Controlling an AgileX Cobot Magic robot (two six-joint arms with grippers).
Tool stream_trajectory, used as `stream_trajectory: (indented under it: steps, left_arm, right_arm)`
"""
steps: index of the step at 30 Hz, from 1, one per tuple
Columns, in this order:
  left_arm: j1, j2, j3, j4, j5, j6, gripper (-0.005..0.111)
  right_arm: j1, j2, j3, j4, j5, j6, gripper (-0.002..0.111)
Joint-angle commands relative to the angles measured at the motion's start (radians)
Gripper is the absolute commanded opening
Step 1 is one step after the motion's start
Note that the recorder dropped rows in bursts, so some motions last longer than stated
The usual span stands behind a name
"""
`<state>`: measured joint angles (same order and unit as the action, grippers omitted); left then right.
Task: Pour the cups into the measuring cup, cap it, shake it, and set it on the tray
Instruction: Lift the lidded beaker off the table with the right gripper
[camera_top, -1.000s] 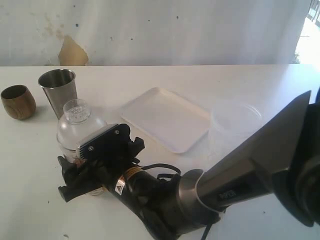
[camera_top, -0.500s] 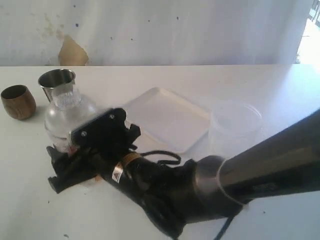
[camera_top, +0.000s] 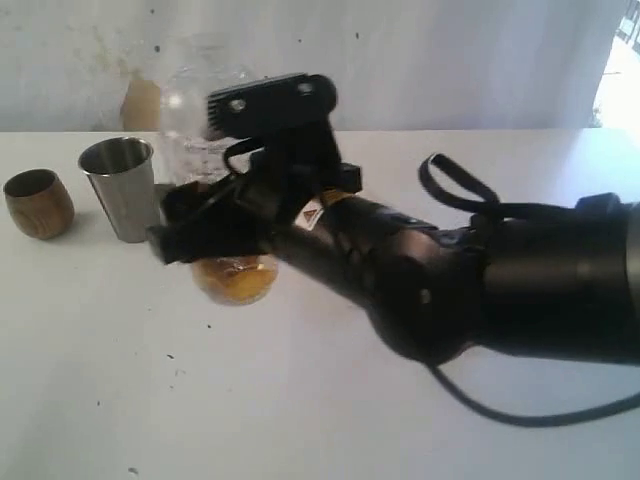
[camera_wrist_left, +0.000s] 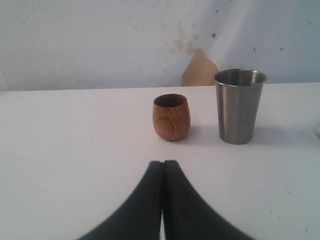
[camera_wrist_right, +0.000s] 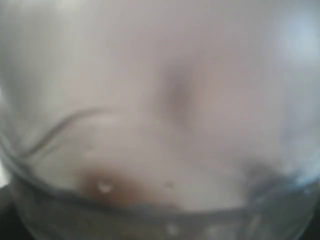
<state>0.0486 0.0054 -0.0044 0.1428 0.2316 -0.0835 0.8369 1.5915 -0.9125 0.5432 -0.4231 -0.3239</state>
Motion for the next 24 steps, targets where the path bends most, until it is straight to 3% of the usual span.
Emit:
stream_trajectory:
  steps: [1, 2, 3, 4, 5, 6, 7, 8, 9, 10, 11, 12, 13, 15, 16, 18, 19, 21, 22, 24]
  left_arm:
    - [-0.002, -0.005, 0.004, -0.009, 0.002, -0.005, 0.000]
    - [-0.002, -0.005, 0.004, -0.009, 0.000, -0.005, 0.000]
    - [-0.002, -0.005, 0.004, -0.009, 0.002, -0.005, 0.000]
    - [-0.002, -0.005, 0.004, -0.009, 0.002, -0.005, 0.000]
    - [-0.002, -0.005, 0.004, -0.009, 0.002, -0.005, 0.000]
    - [-0.002, -0.005, 0.004, -0.009, 0.002, -0.005, 0.000]
    - [-0.002, -0.005, 0.004, -0.009, 0.003, -0.005, 0.000]
    - [-0.002, -0.005, 0.004, -0.009, 0.004, -0.005, 0.000]
    - [-0.002, -0.005, 0.004, -0.009, 0.004, -0.005, 0.000]
    - [-0.002, -0.005, 0.004, -0.009, 0.004, -0.005, 0.000]
    - [-0.002, -0.005, 0.004, -0.009, 0.006, -0.005, 0.000]
    - [-0.002, -0.005, 0.004, -0.009, 0.006, -0.005, 0.000]
    - [-0.002, -0.005, 0.004, -0.009, 0.006, -0.005, 0.000]
    - [-0.002, -0.005, 0.004, -0.009, 0.006, -0.005, 0.000]
    - [-0.002, -0.005, 0.004, -0.009, 0.006, -0.005, 0.000]
    - [-0.002, -0.005, 0.004, -0.009, 0.006, -0.005, 0.000]
    - [-0.002, -0.005, 0.004, -0.009, 0.006, -0.005, 0.000]
    - [-0.002, -0.005, 0.004, -0.009, 0.006, -0.005, 0.000]
    - [-0.002, -0.005, 0.004, -0.009, 0.006, -0.005, 0.000]
    - [-0.002, -0.005, 0.004, -0.009, 0.006, -0.003, 0.000]
  right_arm:
    - [0.017, -0.044, -0.017, -0.316, -0.033, 0.012, 0.000]
    - [-0.024, -0.035, -0.015, 0.045, -0.101, -0.056, 0.000]
    - [-0.043, -0.033, -0.015, 0.223, -0.144, -0.012, 0.000]
    - [-0.039, -0.039, -0.015, 0.199, -0.114, 0.042, 0.000]
    - [-0.011, -0.059, -0.017, -0.149, -0.019, 0.050, 0.000]
    - [0.020, -0.063, -0.017, -0.374, 0.005, 0.016, 0.000]
    - [0.020, -0.057, -0.013, -0.308, -0.016, -0.035, 0.000]
    - [-0.015, -0.035, -0.013, 0.079, -0.115, -0.096, 0.000]
    - [-0.037, -0.029, -0.016, 0.301, -0.162, -0.053, 0.000]
    - [-0.047, -0.032, -0.016, 0.318, -0.141, 0.000, 0.000]
    - [-0.027, -0.042, -0.016, -0.038, -0.056, 0.000, 0.000]
    - [-0.006, -0.042, -0.018, -0.270, -0.011, -0.013, 0.000]
    - [-0.001, -0.027, -0.018, -0.260, -0.038, -0.040, 0.000]
    - [-0.051, -0.004, -0.018, 0.274, -0.145, -0.028, 0.000]
    - [-0.061, -0.004, -0.018, 0.306, -0.121, 0.045, 0.000]
    - [-0.019, -0.022, -0.019, -0.348, 0.022, 0.027, 0.000]
    - [-0.016, -0.014, -0.019, -0.335, 0.017, 0.013, 0.000]
    - [-0.074, 0.009, -0.019, 0.219, -0.085, 0.039, 0.000]
    - [-0.079, 0.000, -0.019, 0.243, -0.083, 0.109, 0.000]
    - [-0.026, -0.025, -0.023, -0.362, 0.014, 0.053, 0.000]
